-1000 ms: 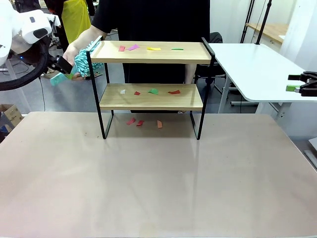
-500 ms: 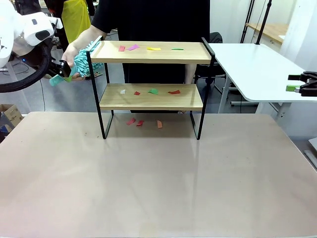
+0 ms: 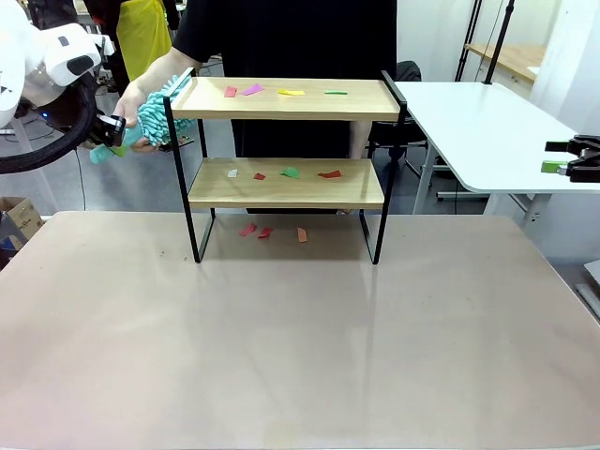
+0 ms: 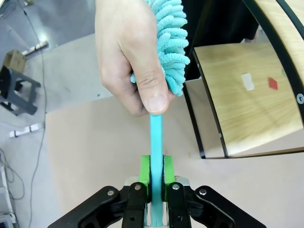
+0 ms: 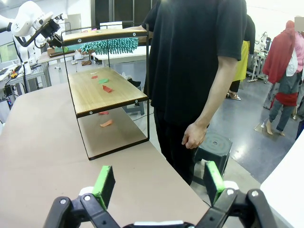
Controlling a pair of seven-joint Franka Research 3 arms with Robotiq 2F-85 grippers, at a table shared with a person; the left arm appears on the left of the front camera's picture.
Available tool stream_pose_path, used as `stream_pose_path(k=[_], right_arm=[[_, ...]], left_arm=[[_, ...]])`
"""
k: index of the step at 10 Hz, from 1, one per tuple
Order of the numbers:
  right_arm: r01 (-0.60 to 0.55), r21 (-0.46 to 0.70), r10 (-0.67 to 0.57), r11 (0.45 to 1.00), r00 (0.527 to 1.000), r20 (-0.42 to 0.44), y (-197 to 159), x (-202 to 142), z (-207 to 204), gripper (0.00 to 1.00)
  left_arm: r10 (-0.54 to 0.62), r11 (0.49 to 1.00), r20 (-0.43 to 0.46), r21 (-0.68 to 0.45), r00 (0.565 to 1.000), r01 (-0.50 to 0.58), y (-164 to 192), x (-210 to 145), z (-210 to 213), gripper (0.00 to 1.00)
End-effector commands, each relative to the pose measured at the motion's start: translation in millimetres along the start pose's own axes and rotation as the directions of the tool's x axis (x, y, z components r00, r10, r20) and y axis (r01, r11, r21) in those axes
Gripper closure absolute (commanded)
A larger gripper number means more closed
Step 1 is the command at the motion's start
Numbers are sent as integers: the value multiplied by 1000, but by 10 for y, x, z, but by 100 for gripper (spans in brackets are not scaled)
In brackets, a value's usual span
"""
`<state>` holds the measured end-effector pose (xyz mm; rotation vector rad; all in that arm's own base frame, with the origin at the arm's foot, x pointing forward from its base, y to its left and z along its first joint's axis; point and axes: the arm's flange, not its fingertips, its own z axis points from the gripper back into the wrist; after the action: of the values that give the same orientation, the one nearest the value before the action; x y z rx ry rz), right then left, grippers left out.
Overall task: Clean the shelf.
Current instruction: Pick up the Duster handed by the human.
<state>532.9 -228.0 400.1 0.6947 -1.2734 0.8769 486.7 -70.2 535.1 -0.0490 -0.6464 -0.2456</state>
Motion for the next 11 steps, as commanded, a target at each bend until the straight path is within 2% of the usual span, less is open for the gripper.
stream_pose_path(k=[1,5,6,7,11], right_arm=[[-5,-2,5,1000,1000,4,-2,28,-18,0],[-5,-2,5,1000,1000,4,-2,28,-18,0],[-5,-2,5,1000,1000,4,-2,28,-18,0],[-5,-2,5,1000,1000,4,-2,28,-18,0],[-5,-2,5,1000,1000,4,-2,28,-18,0]], left_arm=[[54,998,0,41,999,-54,-70,5,21,100],[96,993,7,65,995,-96,-95,27,26,100],[102,995,-47,25,994,-101,-80,39,-14,100],[80,996,-2,40,997,-80,-37,5,-3,100],[80,996,-2,40,997,-80,-37,5,-3,100]])
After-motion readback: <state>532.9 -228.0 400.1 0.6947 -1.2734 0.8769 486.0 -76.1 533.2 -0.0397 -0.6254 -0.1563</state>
